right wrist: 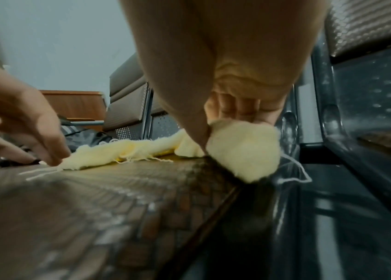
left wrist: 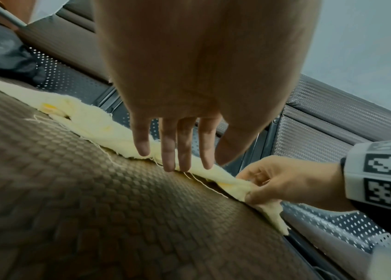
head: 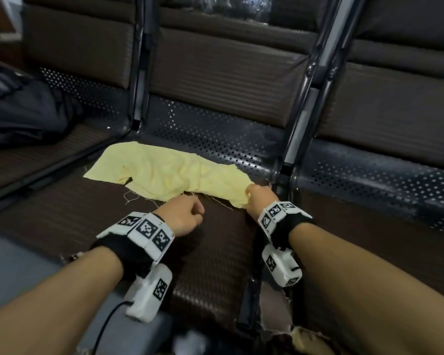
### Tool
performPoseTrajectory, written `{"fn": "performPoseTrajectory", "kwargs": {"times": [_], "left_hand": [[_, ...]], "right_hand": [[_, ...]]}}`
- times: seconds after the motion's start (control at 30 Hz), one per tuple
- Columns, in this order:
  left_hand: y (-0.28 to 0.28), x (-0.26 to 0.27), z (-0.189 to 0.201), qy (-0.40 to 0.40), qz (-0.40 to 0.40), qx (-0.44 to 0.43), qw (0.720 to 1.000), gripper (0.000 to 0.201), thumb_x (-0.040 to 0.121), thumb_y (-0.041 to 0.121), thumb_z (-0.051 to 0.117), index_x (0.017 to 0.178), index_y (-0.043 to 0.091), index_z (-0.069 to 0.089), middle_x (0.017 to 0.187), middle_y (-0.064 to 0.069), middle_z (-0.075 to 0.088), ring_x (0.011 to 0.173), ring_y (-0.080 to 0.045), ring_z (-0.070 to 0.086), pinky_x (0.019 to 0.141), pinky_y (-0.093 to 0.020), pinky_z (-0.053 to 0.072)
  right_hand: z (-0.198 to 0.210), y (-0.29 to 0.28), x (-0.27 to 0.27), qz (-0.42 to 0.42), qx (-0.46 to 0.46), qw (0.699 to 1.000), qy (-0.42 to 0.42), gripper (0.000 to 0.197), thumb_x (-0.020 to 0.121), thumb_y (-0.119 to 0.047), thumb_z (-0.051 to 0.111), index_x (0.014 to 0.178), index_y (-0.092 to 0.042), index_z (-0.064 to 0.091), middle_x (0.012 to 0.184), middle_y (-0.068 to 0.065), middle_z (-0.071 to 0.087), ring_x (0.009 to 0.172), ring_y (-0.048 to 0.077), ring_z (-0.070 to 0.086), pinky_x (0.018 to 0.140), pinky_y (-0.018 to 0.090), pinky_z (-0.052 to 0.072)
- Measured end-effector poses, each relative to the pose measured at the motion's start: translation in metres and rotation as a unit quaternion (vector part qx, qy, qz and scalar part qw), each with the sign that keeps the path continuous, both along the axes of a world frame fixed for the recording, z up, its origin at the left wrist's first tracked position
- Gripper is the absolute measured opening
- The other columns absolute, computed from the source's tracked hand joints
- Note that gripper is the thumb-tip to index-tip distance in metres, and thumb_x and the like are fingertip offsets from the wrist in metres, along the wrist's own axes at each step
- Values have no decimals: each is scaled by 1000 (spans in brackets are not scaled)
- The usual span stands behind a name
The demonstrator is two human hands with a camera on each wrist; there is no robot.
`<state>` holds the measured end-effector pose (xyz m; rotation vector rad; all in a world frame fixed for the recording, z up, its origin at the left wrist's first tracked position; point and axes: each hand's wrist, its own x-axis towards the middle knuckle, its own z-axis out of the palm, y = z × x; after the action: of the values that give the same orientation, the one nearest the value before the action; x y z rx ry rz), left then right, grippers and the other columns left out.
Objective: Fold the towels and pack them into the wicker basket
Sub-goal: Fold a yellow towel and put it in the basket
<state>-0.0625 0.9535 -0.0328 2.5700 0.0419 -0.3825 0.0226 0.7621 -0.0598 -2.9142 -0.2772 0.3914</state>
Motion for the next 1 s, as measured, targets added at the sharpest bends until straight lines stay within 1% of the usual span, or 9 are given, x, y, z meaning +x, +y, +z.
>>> {"fn": "performPoseTrajectory", "kwargs": {"times": [0.17, 0.37, 0.43, 0.53, 0.6, 0.73, 0.83, 0.9, 1.0], "left_hand": [[-7, -10, 13, -28, -19, 5, 999, 32, 90, 19, 56, 122, 16, 54, 126, -5, 55, 115, -20, 53, 100, -31, 41], [-48, -31, 42, -111, -100, 6, 989, 56, 89, 25, 61, 139, 16, 38, 139, -5, 42, 125, -21, 45, 104, -30, 36], [-66, -39, 51, -113, -139, -7, 984, 51, 87, 31, 64, 132, 15, 45, 129, -4, 52, 118, -21, 51, 100, -33, 39], [-93, -55, 60, -129, -178, 3, 976, 29, 86, 37, 62, 102, 14, 58, 100, -3, 64, 92, -21, 58, 78, -33, 44], [-107, -65, 65, -157, -189, 10, 969, 23, 88, 36, 60, 90, 14, 60, 86, -1, 63, 81, -18, 56, 67, -30, 39], [-125, -76, 73, -198, -213, 15, 957, 27, 96, 32, 47, 74, 19, 53, 73, 3, 55, 72, -16, 51, 65, -30, 36], [-141, -82, 85, -228, -210, -66, 948, 32, 97, 30, 47, 65, 29, 47, 60, 12, 47, 58, -4, 46, 54, -18, 31], [-157, -84, 96, -241, -190, -173, 936, 30, 97, 31, 47, 70, 21, 56, 57, 14, 47, 52, 2, 44, 52, -16, 32], [-177, -80, 106, -247, -137, -298, 912, 32, 97, 32, 47, 78, 11, 61, 66, 6, 57, 62, -8, 53, 61, -29, 41]], "right_hand": [[33, -17, -32, 78, 34, 996, -19, 34, 87, -12, 60, 120, -16, 64, 122, 9, 61, 110, 25, 59, 93, 31, 48], [112, -74, -99, 138, 100, 983, -74, 15, 86, -25, 68, 99, -19, 71, 91, -5, 66, 88, 10, 57, 72, 20, 38], [134, -96, -122, 117, 156, 976, -102, 12, 86, -28, 69, 96, -22, 70, 86, -10, 63, 83, 6, 56, 70, 19, 38], [160, -128, -155, 71, 269, 952, -131, 2, 85, -22, 70, 85, -22, 68, 82, -7, 66, 78, 8, 60, 72, 25, 47], [171, -148, -174, 44, 336, 929, -152, 7, 85, -17, 70, 81, -22, 66, 80, -3, 66, 78, 12, 62, 75, 33, 49], [178, -188, -194, -24, 449, 866, -217, 14, 83, -12, 70, 76, -23, 66, 76, -1, 64, 73, 13, 60, 69, 32, 49], [166, -213, -195, -75, 504, 823, -252, 14, 82, -13, 70, 74, -24, 65, 74, -3, 63, 71, 13, 59, 65, 30, 48], [154, -224, -189, -98, 513, 809, -271, 15, 83, -14, 68, 73, -25, 64, 74, -2, 63, 72, 15, 58, 66, 32, 48], [130, -236, -177, -133, 489, 812, -289, 12, 83, -17, 68, 75, -25, 63, 77, -3, 65, 72, 13, 60, 67, 32, 49]]}}
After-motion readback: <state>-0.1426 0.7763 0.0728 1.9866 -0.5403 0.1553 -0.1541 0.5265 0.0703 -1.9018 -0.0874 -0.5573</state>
